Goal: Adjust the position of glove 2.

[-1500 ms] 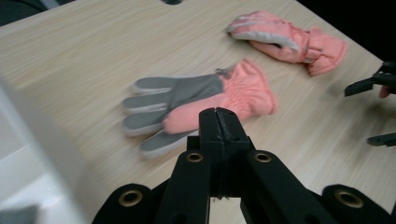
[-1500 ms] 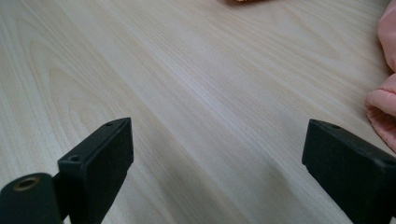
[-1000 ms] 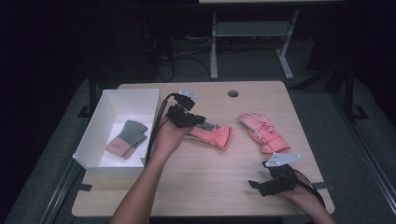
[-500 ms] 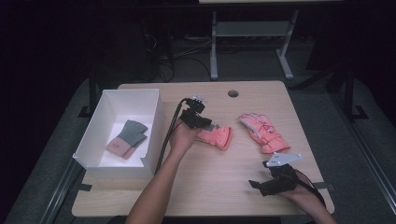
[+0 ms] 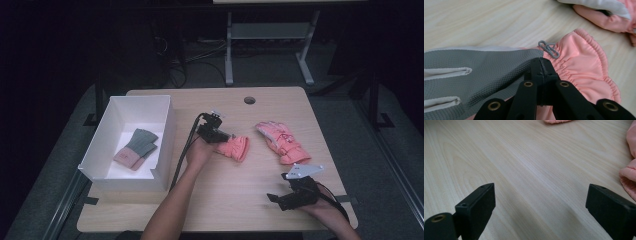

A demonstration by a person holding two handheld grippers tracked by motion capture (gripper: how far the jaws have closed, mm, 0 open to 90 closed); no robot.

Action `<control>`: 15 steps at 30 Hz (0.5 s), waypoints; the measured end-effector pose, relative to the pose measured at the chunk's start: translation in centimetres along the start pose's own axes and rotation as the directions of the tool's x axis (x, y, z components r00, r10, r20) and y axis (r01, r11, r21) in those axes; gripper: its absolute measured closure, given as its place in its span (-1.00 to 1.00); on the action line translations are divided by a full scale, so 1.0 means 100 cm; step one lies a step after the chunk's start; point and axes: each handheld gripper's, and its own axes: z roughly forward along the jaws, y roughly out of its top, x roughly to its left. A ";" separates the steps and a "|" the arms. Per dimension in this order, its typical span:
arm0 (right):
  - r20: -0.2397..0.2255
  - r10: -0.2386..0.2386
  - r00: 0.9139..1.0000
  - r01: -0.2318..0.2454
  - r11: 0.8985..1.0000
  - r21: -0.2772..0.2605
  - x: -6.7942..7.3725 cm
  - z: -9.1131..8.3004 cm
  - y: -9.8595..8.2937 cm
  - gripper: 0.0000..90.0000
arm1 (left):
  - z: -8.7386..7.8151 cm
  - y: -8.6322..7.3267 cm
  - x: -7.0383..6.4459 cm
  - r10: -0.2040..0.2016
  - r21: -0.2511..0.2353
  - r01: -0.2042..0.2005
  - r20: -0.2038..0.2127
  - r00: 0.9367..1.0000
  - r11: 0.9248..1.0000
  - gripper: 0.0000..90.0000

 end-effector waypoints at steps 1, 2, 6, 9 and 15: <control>0.000 0.000 1.000 0.000 1.000 -0.002 0.000 0.000 0.000 -0.81 | -0.001 0.000 -0.002 0.009 0.009 -0.009 0.009 1.000 1.000 1.00; 0.000 -0.005 1.000 0.005 1.000 -0.002 0.000 0.000 0.000 -0.81 | -0.001 -0.001 -0.004 0.016 0.012 -0.016 0.012 1.000 1.000 1.00; 0.000 -0.014 1.000 0.014 1.000 0.003 0.000 0.001 0.000 -0.81 | -0.004 -0.006 -0.013 0.046 0.033 -0.047 0.035 0.998 0.998 1.00; -0.001 -0.011 1.000 0.011 1.000 0.000 0.000 0.001 0.000 -0.81 | -0.006 -0.012 -0.020 0.061 0.038 -0.064 0.057 0.996 0.997 1.00; 0.002 -0.007 1.000 0.007 1.000 0.003 0.001 0.000 0.001 -0.81 | -0.011 -0.024 -0.039 0.102 0.067 -0.111 0.122 0.987 0.992 1.00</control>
